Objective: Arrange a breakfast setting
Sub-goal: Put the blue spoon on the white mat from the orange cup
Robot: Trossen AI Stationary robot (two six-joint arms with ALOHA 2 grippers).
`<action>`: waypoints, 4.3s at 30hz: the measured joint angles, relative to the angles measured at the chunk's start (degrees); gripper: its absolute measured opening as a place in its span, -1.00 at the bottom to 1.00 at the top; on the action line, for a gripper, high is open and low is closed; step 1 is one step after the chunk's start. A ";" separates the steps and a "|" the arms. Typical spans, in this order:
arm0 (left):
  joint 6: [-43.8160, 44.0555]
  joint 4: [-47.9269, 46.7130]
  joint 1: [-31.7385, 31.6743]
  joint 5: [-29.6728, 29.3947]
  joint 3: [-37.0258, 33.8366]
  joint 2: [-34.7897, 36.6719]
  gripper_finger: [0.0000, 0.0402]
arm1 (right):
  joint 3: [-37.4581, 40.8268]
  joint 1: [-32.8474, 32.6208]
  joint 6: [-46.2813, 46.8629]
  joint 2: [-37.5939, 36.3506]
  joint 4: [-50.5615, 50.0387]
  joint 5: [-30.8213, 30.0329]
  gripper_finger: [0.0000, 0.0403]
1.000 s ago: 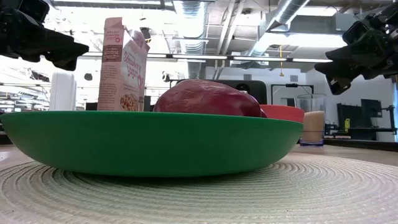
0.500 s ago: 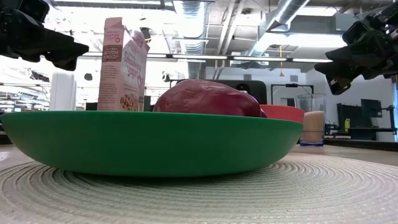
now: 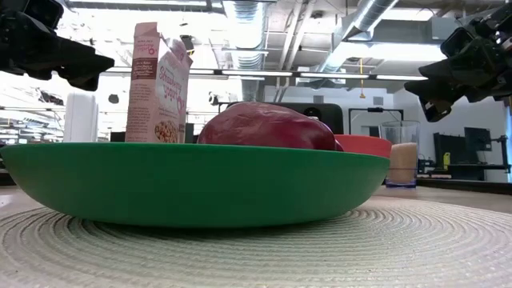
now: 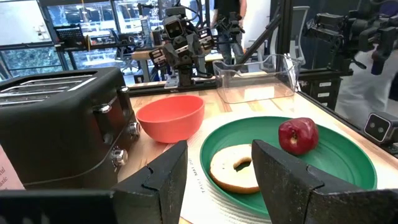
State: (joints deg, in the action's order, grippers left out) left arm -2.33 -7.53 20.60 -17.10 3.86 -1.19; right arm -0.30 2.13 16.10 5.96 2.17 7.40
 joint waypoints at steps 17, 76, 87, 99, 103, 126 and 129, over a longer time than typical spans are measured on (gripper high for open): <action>7.85 1.59 -0.02 -1.66 -0.11 0.07 -0.15 | 0.04 0.00 0.00 0.00 -0.02 0.00 -0.13; 6.61 -13.89 28.39 13.21 36.39 -36.37 -0.15 | 0.04 0.00 0.00 0.02 -0.02 0.04 -0.13; 15.29 -12.02 39.50 -7.17 36.42 -46.06 -0.15 | 0.04 0.00 0.00 0.02 -0.02 0.04 -0.13; 24.77 -11.76 45.43 -14.94 36.41 -53.23 -0.15 | 0.04 0.00 0.00 0.02 -0.02 0.04 -0.13; 25.82 -9.36 47.18 -18.02 36.39 -55.23 -0.15 | 0.04 0.00 0.00 0.02 -0.01 0.04 -0.13; 23.74 2.46 47.77 -21.46 36.33 -65.66 -0.15 | 0.04 0.01 0.00 0.02 -0.01 0.07 -0.13; 22.93 3.27 47.13 -21.72 36.33 -66.27 -0.15 | 0.03 0.02 0.00 0.02 -0.02 0.07 -0.13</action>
State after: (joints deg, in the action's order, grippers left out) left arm 20.60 -4.26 67.73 -38.82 40.18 -67.46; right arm -0.26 2.15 16.10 5.98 2.15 7.46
